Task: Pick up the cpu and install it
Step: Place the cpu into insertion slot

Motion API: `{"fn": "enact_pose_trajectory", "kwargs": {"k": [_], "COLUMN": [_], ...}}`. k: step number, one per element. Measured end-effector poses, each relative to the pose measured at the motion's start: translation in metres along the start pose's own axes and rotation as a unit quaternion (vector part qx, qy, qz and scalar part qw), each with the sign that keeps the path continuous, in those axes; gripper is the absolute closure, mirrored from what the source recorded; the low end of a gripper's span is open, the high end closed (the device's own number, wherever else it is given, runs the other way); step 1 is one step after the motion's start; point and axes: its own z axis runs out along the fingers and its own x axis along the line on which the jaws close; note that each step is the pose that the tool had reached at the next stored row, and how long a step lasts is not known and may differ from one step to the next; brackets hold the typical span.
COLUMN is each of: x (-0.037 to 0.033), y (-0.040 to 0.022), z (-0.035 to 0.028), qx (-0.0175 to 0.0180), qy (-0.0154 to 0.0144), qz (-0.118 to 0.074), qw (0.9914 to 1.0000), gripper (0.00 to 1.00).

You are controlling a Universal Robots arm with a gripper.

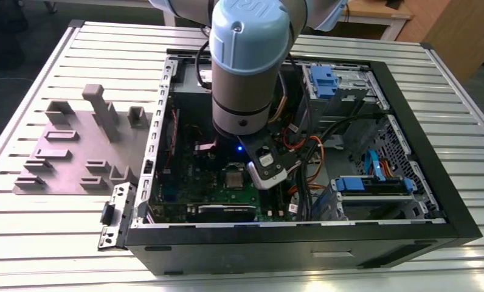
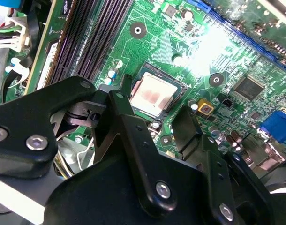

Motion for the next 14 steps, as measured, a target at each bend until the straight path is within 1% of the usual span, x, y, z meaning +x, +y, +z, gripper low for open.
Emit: {"fn": "enact_pose_trajectory", "kwargs": {"k": [4,8,14], "x": [0.0000,0.0000,-0.0003], "y": [0.0000,0.0000,0.0000], "z": [0.0006,-0.0017,-0.0008], "qx": [0.0000,-0.0001,-0.0008], "qy": [0.0000,0.0000,0.0000], "qz": [0.000,0.000,0.000], "qw": [1.00000,1.00000,1.00000], "gripper": [0.39,0.39,0.39]}}
